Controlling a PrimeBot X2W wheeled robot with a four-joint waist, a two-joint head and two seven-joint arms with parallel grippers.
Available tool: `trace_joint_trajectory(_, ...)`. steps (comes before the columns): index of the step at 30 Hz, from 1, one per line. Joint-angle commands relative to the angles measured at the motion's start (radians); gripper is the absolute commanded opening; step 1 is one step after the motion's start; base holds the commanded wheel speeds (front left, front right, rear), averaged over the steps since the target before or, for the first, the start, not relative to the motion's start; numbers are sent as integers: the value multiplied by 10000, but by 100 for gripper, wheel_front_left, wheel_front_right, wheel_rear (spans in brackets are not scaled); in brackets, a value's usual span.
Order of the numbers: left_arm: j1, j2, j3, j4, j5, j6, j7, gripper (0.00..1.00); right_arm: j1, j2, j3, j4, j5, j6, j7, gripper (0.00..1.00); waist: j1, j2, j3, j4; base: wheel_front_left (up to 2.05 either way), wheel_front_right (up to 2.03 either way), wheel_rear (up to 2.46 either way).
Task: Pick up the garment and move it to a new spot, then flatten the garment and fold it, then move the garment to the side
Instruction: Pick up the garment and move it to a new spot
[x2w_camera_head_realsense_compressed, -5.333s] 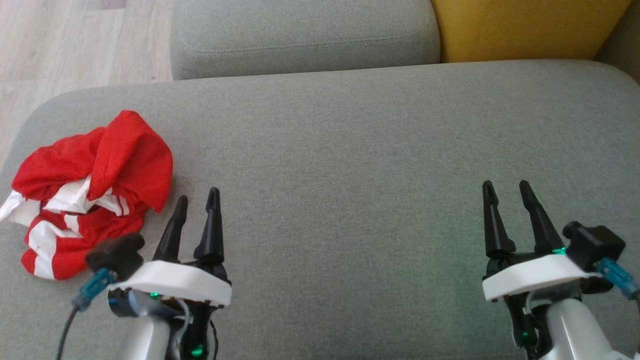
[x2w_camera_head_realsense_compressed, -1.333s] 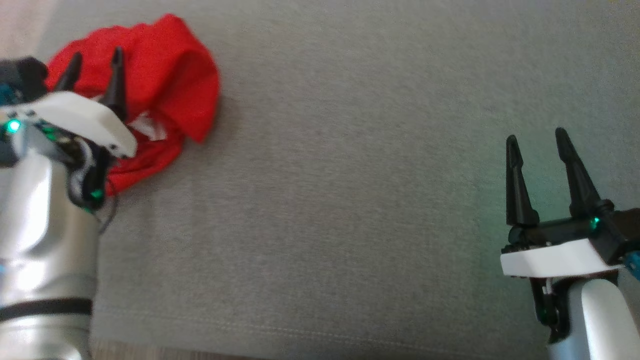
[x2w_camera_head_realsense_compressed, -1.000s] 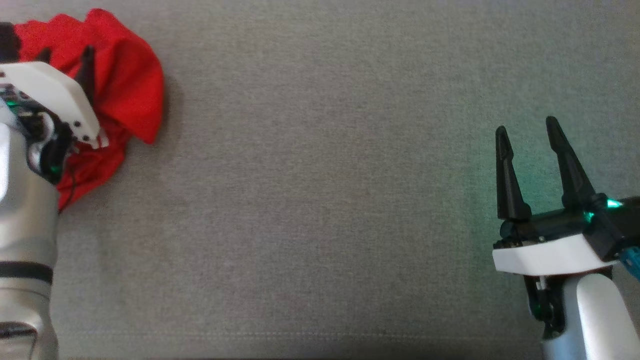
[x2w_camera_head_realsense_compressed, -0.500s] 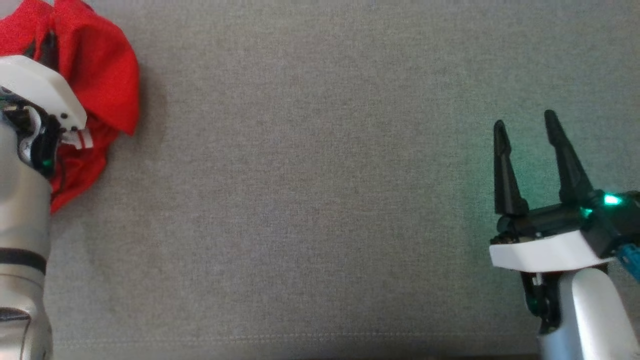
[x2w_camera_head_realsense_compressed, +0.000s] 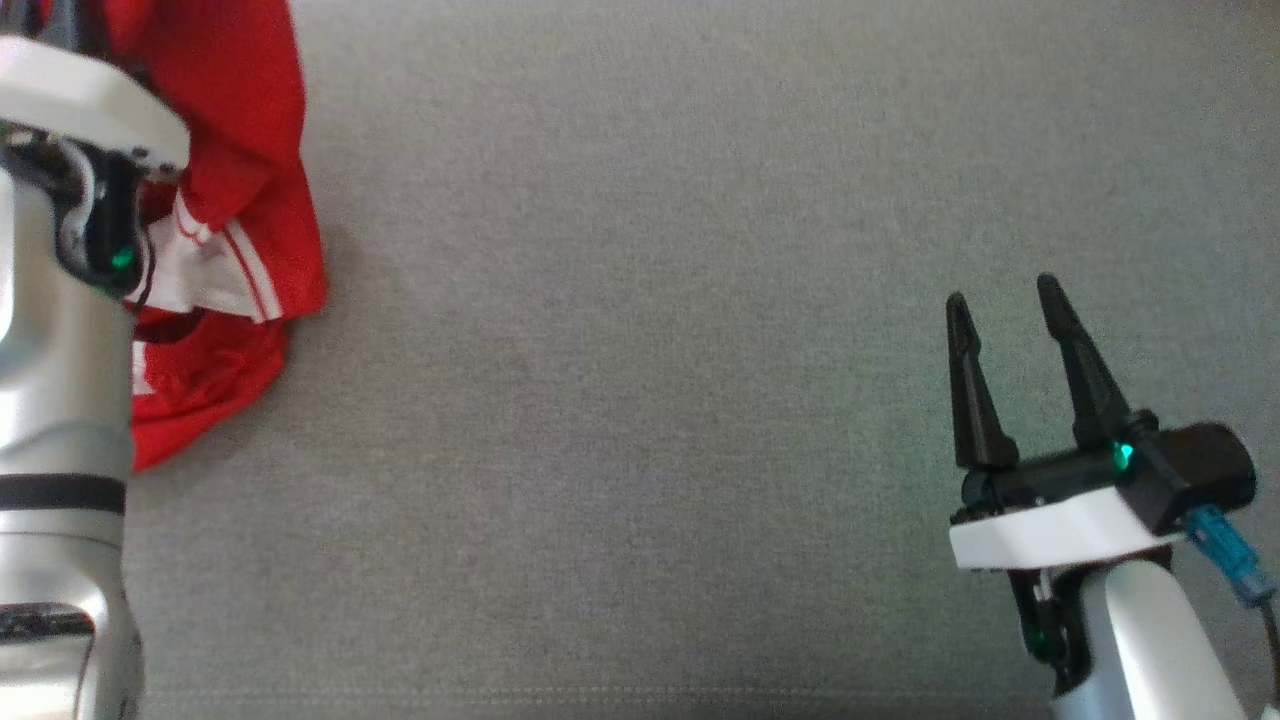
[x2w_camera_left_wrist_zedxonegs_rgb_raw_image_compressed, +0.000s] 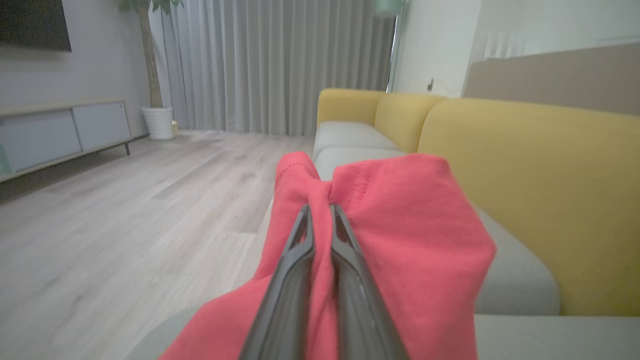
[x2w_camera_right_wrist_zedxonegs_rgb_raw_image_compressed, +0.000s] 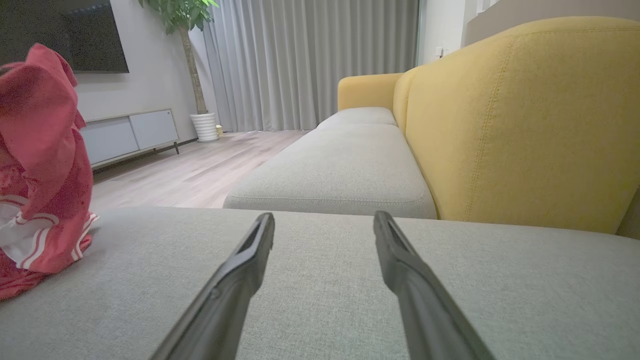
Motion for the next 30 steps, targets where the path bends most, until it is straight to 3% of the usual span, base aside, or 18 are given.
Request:
trace_joint_trajectory(1,-328,371,189,-713,82,79,-125,0,77,-22,250,-192,124,40,-97,100,0,0,-419,173,0,0,0)
trace_joint_trajectory(8,176,-178,-55,-2853,-68,234,149,0,119,-22,345,160,397,40,-209,100,0,0,-970,211,0,0,0)
trace_joint_trajectory(18,1430,-1245,-1096,-5906,-387,468,2058,0,-182,-22,226,254,588,40,-397,100,0,0,-953,-648,0,0,0)
trace_joint_trajectory(24,1911,-1799,-2139,-6230,-82,643,2469,0,-421,-22,171,210,657,40,-477,100,0,0,-628,-1438,0,0,0)
trace_joint_trajectory(30,2306,-2253,-3582,-5534,-219,956,2146,0,-781,-22,98,154,707,40,-530,100,0,0,-205,-2404,0,0,0)
